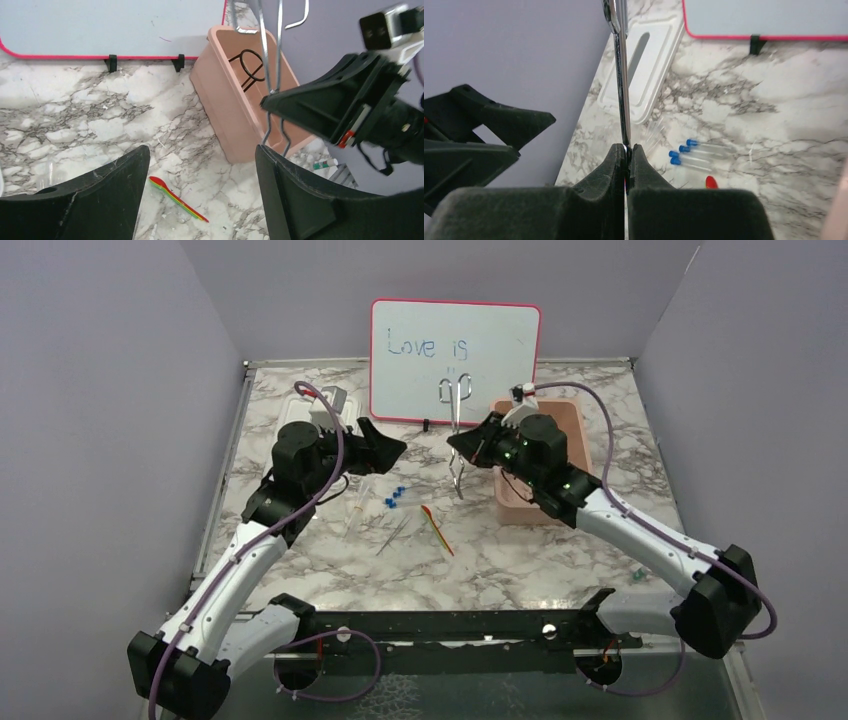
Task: Organize the chemistry lab equipment
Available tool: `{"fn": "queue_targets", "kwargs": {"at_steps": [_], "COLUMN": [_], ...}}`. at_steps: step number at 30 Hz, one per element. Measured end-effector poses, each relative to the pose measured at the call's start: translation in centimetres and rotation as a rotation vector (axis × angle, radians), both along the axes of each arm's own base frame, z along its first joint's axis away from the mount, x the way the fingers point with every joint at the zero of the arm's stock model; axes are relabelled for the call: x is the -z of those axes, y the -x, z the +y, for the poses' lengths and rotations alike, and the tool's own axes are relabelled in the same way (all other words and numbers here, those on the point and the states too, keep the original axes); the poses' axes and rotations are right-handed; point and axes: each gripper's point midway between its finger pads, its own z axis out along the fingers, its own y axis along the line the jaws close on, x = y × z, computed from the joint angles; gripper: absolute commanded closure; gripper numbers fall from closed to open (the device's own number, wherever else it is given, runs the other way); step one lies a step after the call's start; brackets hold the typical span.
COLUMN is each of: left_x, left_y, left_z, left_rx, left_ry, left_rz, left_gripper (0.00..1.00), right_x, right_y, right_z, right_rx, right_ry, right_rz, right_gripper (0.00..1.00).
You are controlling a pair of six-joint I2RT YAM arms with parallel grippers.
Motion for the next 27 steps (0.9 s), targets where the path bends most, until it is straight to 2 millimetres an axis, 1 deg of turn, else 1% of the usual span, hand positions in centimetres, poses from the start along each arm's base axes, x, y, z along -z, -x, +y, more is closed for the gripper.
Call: {"fn": "queue_targets", "kwargs": {"at_steps": [2, 5, 7, 9, 13, 17, 21, 27], "left_x": [-0.4, -0.5, -0.2, 0.5, 2.5, 4.3, 5.0, 5.9], "left_y": [0.3, 0.4, 0.4, 0.4, 0.3, 0.1, -0.2, -0.6], "left_z": [0.2, 0.3, 0.3, 0.4, 0.4, 0.3, 0.2, 0.1], "left_rx": [0.013, 0.025, 0.031, 0.037, 0.045, 0.049, 0.053, 0.057], "left_ry": [-0.023, -0.053, -0.071, -0.086, -0.115, -0.138, -0.151, -0.168], "left_rz": [-0.035, -0.068, -0.077, -0.073, -0.044, -0.007, 0.002, 0.014], "left_gripper": [0.20, 0.20, 0.20, 0.20, 0.20, 0.20, 0.20, 0.20], "right_x": [-1.6, -3.4, -3.7, -3.3, -0.6, 2.3, 5.3, 10.9], "right_y": [-0.5, -1.3, -2.4, -3.3, -4.6, -5.7, -6.2, -6.6], "right_z": [-1.6, -5.0, -7.5, -9.7, -13.3, -15.0, -15.2, -14.6], "right_rx": [0.046, 0.144, 0.222, 0.286, 0.362, 0.373, 0.342, 0.282], "right_ry": [0.022, 0.083, 0.118, 0.167, 0.265, 0.336, 0.389, 0.449], "right_rz": [-0.035, -0.074, -0.079, -0.069, 0.001, 0.057, 0.113, 0.223], "right_gripper": [0.99, 1.00, 0.99, 0.99, 0.99, 0.99, 0.99, 0.99]}}
